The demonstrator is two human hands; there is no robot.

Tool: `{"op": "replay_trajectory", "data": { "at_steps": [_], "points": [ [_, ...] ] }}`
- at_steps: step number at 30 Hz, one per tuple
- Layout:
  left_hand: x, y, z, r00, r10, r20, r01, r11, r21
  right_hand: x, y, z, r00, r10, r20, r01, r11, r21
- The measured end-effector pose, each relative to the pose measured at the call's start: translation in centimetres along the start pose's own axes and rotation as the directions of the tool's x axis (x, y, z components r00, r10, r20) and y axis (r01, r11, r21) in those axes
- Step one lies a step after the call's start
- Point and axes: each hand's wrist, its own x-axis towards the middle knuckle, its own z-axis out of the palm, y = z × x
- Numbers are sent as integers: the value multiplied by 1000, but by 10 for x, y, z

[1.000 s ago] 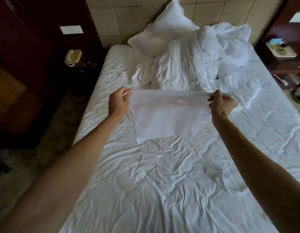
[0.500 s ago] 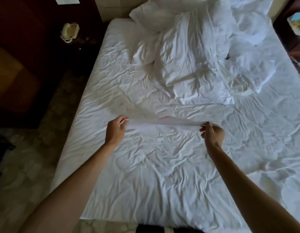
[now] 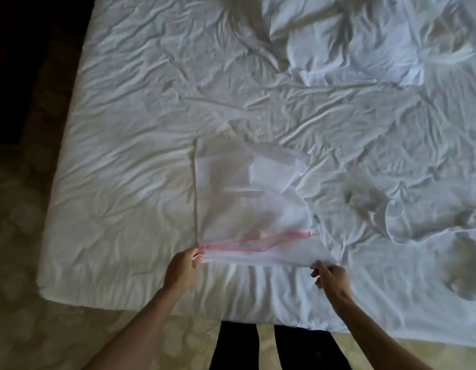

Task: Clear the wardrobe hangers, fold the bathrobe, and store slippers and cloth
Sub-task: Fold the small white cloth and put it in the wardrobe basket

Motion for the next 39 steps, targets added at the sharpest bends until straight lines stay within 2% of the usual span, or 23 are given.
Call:
{"op": "replay_trajectory", "data": {
  "at_steps": [2, 3, 5, 7, 10, 12, 13, 16, 19, 23, 27, 30, 35, 39],
  "points": [
    [7, -7, -3, 995, -5, 103, 4, 1000, 11, -5, 0, 5, 997, 15, -77, -17, 999, -27],
    [14, -9, -7, 983, 4, 186, -12, 999, 38, -4, -4, 5, 980, 23, -196, -32, 999, -41],
    [31, 2, -24, 945, 17, 327, -42, 997, 70, 1, -26, 3, 891, 44, -453, -46, 999, 6],
    [59, 24, -46, 949, -1, 314, 15, 999, -41, 12, -61, 1, 846, -17, -532, 54, 997, 54],
    [126, 63, -79, 995, -95, 14, 95, 958, -270, 50, -131, 11, 895, -229, -384, 259, 965, 28],
    [185, 75, -95, 968, -197, -158, 147, 948, -281, 93, -180, 27, 934, -258, -246, 276, 960, 38],
    [212, 78, -99, 947, -254, -196, 191, 937, -292, 117, -200, 35, 949, -243, -201, 257, 965, 48],
    [273, 85, -103, 930, -329, -165, 261, 906, -334, 171, -234, 57, 968, -193, -158, 205, 977, 62],
    [300, 97, -105, 943, -307, -130, 233, 886, -401, 191, -263, 63, 934, -250, -257, 285, 952, 111],
    [329, 115, -119, 923, -273, -273, 133, 888, -440, 210, -315, 56, 886, -390, -251, 435, 887, 158],
    [368, 126, -140, 905, -267, -331, 90, 880, -466, 234, -373, 54, 862, -453, -227, 491, 858, 150],
    [392, 132, -152, 898, -245, -365, 64, 894, -443, 257, -404, 59, 877, -437, -197, 470, 866, 169],
    [412, 124, -163, 889, -243, -388, 42, 888, -459, 272, -415, 59, 864, -479, -157, 493, 868, 62],
    [390, 114, -171, 885, -196, -422, -44, 868, -495, 253, -404, 40, 790, -552, -266, 587, 806, 71]
  ]
}}
